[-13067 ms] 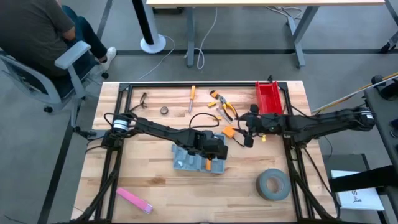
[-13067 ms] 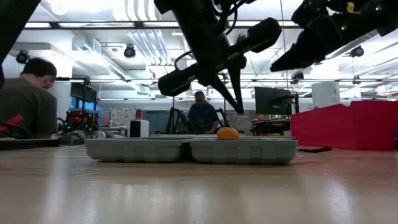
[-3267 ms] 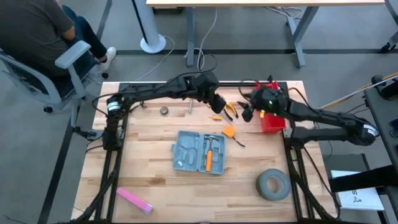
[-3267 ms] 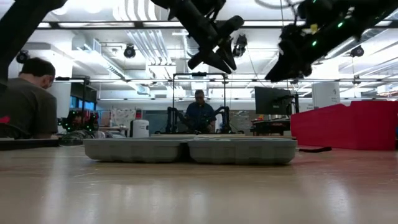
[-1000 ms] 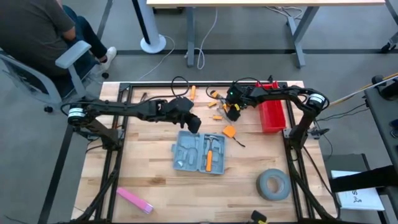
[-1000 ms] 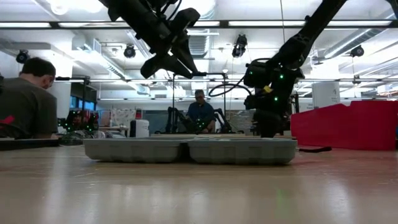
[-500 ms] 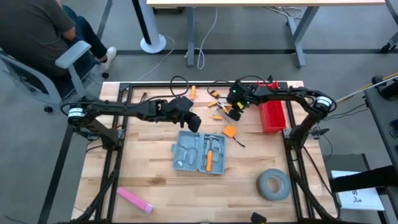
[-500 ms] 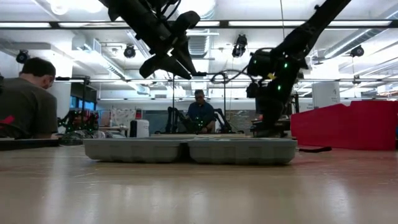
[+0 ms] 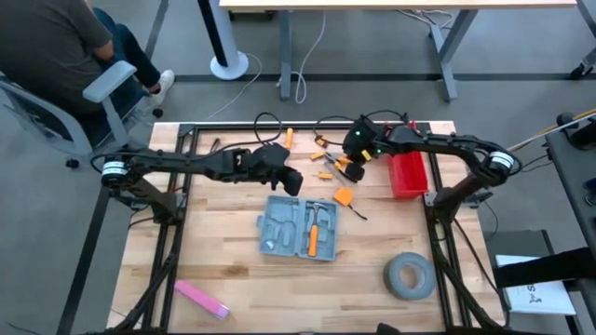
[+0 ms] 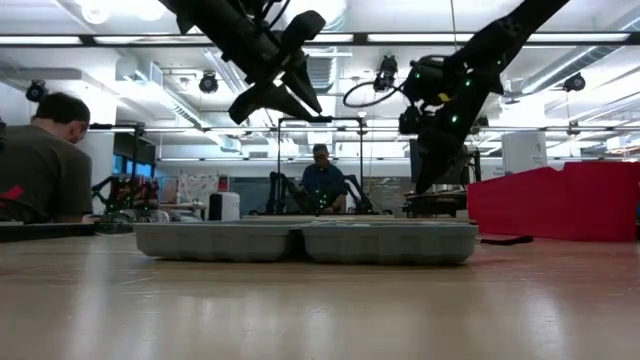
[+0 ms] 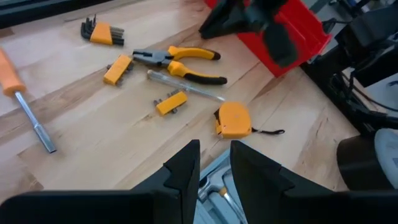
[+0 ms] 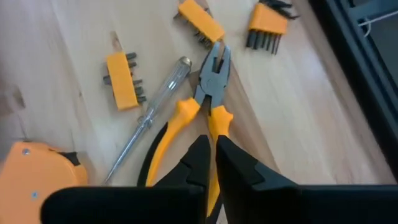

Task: Prefit tool cases
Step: Put the yellow pliers into the gray pre-fit tool case

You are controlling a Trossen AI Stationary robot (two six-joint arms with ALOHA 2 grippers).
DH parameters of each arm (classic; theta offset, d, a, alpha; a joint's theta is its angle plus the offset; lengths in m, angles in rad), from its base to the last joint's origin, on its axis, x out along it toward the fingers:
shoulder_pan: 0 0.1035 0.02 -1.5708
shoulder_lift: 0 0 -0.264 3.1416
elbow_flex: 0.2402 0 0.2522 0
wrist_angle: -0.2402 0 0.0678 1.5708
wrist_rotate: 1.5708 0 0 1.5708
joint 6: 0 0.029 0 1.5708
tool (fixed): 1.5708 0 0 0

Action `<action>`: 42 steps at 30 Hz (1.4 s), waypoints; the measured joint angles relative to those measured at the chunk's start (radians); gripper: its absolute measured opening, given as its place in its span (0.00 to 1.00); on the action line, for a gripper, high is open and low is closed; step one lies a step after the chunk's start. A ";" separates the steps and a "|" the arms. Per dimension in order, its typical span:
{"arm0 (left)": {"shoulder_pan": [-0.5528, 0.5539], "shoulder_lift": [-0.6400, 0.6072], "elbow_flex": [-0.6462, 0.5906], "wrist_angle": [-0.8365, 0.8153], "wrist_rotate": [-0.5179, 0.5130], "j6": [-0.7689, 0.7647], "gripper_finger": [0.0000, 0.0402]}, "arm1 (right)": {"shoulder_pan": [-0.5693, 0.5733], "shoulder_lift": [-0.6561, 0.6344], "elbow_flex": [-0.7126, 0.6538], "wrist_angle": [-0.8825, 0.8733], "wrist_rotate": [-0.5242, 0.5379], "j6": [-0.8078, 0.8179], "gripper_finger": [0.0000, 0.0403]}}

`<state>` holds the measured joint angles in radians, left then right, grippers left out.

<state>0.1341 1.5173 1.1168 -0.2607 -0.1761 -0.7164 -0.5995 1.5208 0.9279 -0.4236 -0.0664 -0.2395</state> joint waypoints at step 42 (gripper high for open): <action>-0.020 0.000 -0.001 -0.043 0.003 0.000 0.23 | -0.049 0.148 -0.001 0.051 0.006 0.037 0.41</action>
<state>0.1143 1.5173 1.1156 -0.3035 -0.1731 -0.7162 -0.6487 1.6683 0.9272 -0.3729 -0.0601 -0.2024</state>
